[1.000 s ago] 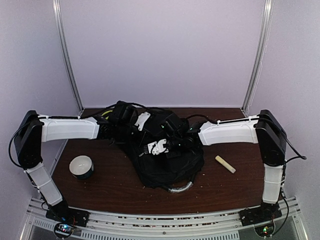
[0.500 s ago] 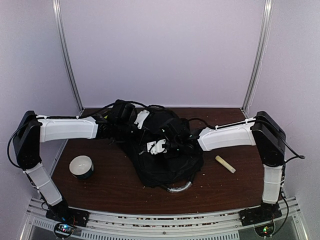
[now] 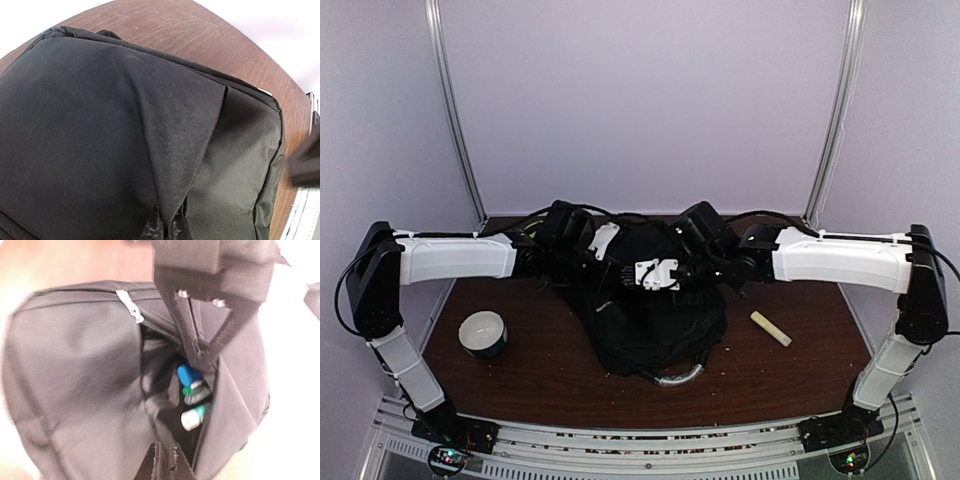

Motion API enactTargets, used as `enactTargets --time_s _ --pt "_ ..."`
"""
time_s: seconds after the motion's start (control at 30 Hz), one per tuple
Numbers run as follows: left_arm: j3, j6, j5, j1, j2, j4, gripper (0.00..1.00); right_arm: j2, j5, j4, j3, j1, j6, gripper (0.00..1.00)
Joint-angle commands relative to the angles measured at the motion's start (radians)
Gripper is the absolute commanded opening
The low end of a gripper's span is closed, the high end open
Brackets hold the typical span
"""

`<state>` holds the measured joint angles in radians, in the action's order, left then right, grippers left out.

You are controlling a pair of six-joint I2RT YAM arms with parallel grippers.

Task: Pack the student bag
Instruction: Adjust the pen in the lower front pocket of the bag, then pick up the pen from the center of the board.

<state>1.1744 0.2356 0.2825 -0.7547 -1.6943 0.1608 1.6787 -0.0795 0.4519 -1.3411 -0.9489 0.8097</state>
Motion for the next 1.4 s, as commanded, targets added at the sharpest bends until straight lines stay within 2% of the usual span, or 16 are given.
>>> enactTargets --time_s 0.0,0.17,0.27,0.47,0.63,0.9,1.37 --pt "0.028 -0.019 0.013 -0.008 0.026 -0.058 0.0 -0.178 -0.069 0.206 0.11 -0.001 -0.071 0.17" --pt "0.042 -0.029 0.021 -0.006 0.009 -0.047 0.0 -0.359 0.068 0.252 0.306 0.066 -0.165 0.36" --pt "0.07 -0.042 0.036 -0.005 -0.01 -0.015 0.0 -0.405 0.118 0.297 0.398 0.149 -0.206 0.38" --pt "0.086 -0.054 0.042 -0.005 -0.015 0.008 0.0 -0.457 0.057 0.407 0.485 0.418 -0.255 0.41" --pt "0.085 -0.049 0.044 -0.005 -0.026 0.01 0.0 -0.406 0.066 0.448 0.544 0.525 -0.251 0.46" --pt "0.077 -0.033 0.04 -0.005 -0.031 0.009 0.0 -0.269 0.054 0.468 0.514 0.581 -0.276 0.52" --pt "0.059 -0.022 0.035 -0.005 -0.025 0.009 0.0 -0.04 -0.018 0.458 0.362 0.647 -0.291 0.5"
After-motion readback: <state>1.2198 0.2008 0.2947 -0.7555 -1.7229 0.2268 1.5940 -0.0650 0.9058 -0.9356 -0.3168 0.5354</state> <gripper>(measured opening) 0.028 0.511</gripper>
